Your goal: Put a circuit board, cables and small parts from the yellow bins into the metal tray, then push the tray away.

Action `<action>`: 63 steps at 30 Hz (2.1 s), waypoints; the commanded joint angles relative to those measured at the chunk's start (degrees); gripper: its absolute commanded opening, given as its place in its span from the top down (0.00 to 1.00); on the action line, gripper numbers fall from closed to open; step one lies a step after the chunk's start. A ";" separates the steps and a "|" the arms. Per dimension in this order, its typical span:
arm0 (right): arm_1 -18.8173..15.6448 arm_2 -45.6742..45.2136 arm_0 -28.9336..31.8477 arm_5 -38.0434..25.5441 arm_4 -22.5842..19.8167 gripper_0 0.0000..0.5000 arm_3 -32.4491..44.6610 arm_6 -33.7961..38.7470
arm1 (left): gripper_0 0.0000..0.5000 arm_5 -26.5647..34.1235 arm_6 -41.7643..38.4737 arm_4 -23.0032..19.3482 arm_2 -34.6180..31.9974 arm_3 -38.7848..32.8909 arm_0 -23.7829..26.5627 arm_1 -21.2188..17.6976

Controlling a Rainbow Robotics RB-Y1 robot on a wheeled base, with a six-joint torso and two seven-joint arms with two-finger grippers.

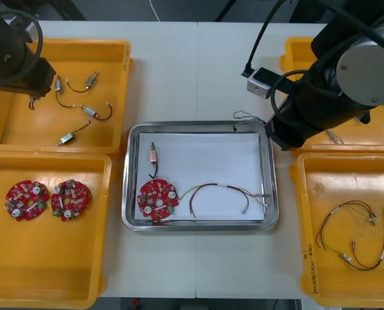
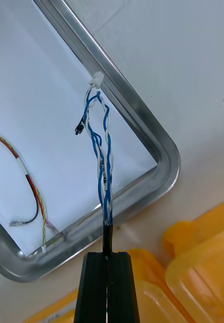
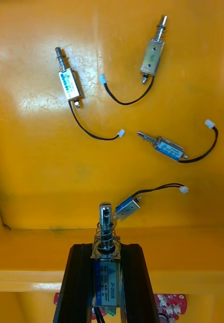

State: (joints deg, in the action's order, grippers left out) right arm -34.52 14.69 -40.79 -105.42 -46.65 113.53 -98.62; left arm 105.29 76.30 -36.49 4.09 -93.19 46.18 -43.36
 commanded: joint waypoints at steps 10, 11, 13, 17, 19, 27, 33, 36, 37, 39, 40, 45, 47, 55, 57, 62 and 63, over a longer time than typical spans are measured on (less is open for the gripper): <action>0.95 11.68 -2.27 8.30 7.80 1.00 1.25 -17.13 | 1.00 3.08 -8.54 0.37 -2.59 -8.33 0.23 1.09; 0.95 12.47 -2.27 9.27 8.24 1.00 0.90 -17.22 | 1.00 3.61 -8.80 0.28 -2.77 -8.68 0.14 1.53; 1.12 13.87 -2.27 11.73 8.68 1.00 -0.42 -17.40 | 1.00 4.71 -9.42 0.37 -3.12 -9.56 0.23 2.14; 1.47 15.46 -2.27 14.98 9.56 1.00 -2.88 -18.10 | 1.00 4.71 -10.12 0.37 -3.56 -10.79 0.23 3.20; 1.65 17.04 -2.27 17.09 11.14 1.00 -3.93 -18.71 | 1.00 4.71 -10.74 0.37 -3.65 -11.23 0.23 3.99; 2.27 21.26 -2.27 21.66 15.09 1.00 -8.77 -19.86 | 1.00 4.71 -12.06 0.37 -3.82 -12.37 0.23 5.66; 3.14 22.93 -2.27 24.12 14.92 1.00 -12.20 -20.65 | 1.00 4.71 -12.41 0.02 -3.73 -12.55 0.14 5.75; 3.23 23.89 -2.19 25.44 14.92 1.00 -12.81 -20.65 | 1.00 4.71 -12.50 -0.07 -3.73 -12.63 0.23 5.75; 3.23 24.16 -2.19 25.44 14.92 1.00 -12.81 -20.65 | 1.00 4.71 -12.58 -0.07 -3.82 -12.55 0.14 5.75; 3.14 24.07 -2.10 25.53 14.92 0.97 -12.81 -20.65 | 1.00 4.71 -12.58 -0.16 -3.82 -12.63 0.23 5.75; 3.23 24.07 -2.10 25.44 14.65 0.75 -12.81 -20.65 | 1.00 4.71 -12.58 -0.33 -3.82 -12.55 0.14 5.75; 3.23 24.07 -2.10 25.44 14.57 0.00 -12.63 -20.82 | 1.00 4.71 -12.58 -0.42 -3.82 -12.63 0.23 5.66; 3.23 24.07 -2.10 25.44 14.48 0.00 -12.55 -20.82 | 1.00 4.71 -12.58 -0.42 -3.82 -12.55 0.14 5.66; 3.14 24.07 -2.10 24.83 16.24 0.00 -10.70 -20.56 | 1.00 4.71 -12.76 -0.86 -3.82 -12.63 0.14 5.31; 3.14 23.98 -2.19 24.39 16.76 0.00 -10.09 -20.56 | 1.00 4.71 -12.85 -0.86 -3.73 -12.63 0.14 5.40; 3.14 23.98 -2.10 23.16 17.82 0.00 -8.86 -20.47 | 1.00 4.71 -13.20 -1.21 -3.82 -12.55 0.14 5.40; 3.14 23.98 -2.19 22.89 18.08 0.00 -8.68 -20.47 | 1.00 4.71 -13.29 -1.30 -3.82 -12.63 0.14 5.40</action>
State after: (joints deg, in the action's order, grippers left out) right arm -32.25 38.19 -40.93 -81.79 -29.58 102.15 -117.45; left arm 109.58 67.48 -37.02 2.05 -103.91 46.17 -38.25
